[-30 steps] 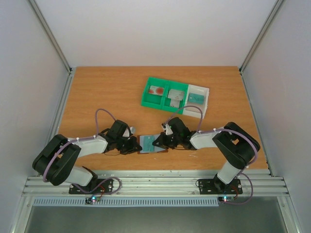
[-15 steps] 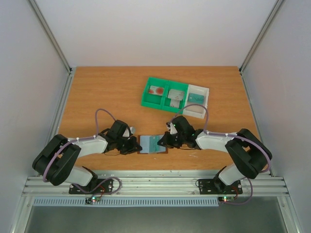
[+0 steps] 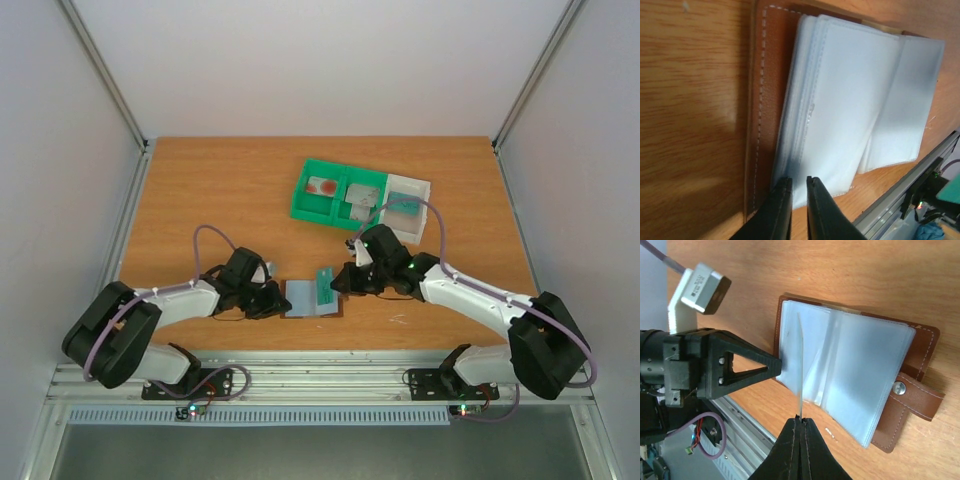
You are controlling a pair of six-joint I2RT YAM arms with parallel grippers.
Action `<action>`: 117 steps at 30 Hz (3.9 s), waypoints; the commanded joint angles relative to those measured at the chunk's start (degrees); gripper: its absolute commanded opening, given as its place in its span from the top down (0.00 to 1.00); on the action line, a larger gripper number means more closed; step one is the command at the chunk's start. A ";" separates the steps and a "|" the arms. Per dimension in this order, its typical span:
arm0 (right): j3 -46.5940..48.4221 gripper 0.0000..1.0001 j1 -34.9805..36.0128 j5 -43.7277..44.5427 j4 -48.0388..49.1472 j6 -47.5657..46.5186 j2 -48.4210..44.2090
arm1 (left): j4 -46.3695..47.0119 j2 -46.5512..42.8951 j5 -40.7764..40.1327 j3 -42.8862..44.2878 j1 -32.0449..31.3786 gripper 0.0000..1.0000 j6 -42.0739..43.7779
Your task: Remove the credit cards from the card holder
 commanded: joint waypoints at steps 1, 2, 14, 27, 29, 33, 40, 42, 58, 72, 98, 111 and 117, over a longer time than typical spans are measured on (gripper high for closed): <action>4.51 0.99 -0.31 1.67 -8.91 -5.66 -2.61 | -3.67 -2.57 -0.74 1.49 -0.07 0.86 -0.52; 5.45 0.99 -0.33 1.23 -10.06 -6.63 -2.96 | -4.68 -3.40 -0.54 1.99 -0.07 0.83 -0.52; 13.62 0.99 -0.26 -10.45 -23.11 -18.18 -9.29 | -23.34 -21.52 0.11 14.37 -0.07 0.44 5.61; 14.70 0.99 -0.21 -31.02 -21.63 -22.11 -10.64 | -36.32 -25.45 17.97 26.70 -0.02 0.26 22.13; 14.32 0.99 -0.15 -32.20 -20.48 -21.61 -10.37 | -36.45 -24.63 21.68 26.95 -0.07 0.29 23.78; 13.70 0.99 -0.15 -34.02 -18.82 -20.92 -9.74 | -35.33 -23.27 26.60 26.80 -0.07 0.40 24.26; 13.11 0.99 -0.13 -35.71 -16.66 -19.87 -8.94 | -34.12 -22.27 29.00 25.93 -0.02 0.70 24.40; 13.11 0.99 -0.14 -35.77 -16.58 -19.88 -9.00 | -33.48 -22.22 29.91 25.66 -0.07 0.80 24.03; 9.90 0.63 -0.21 -19.02 -5.42 -3.95 -14.63 | -23.51 -25.22 25.29 23.00 -0.07 1.00 15.83; -4.68 0.28 -0.04 -5.32 27.84 26.77 -19.62 | -7.55 -32.16 4.04 19.13 -0.07 0.99 -3.53; -9.75 0.72 2.50 -4.50 53.49 37.96 -9.25 | 5.26 -35.73 -7.95 10.24 -0.07 1.00 -17.32; -10.35 0.75 3.88 -3.46 53.75 38.31 -8.83 | 2.64 -37.49 -9.84 9.52 -0.05 1.00 -17.22; -10.67 0.96 3.93 -2.67 53.45 37.58 -9.36 | 1.64 -37.78 -10.07 9.87 -0.07 1.00 -16.64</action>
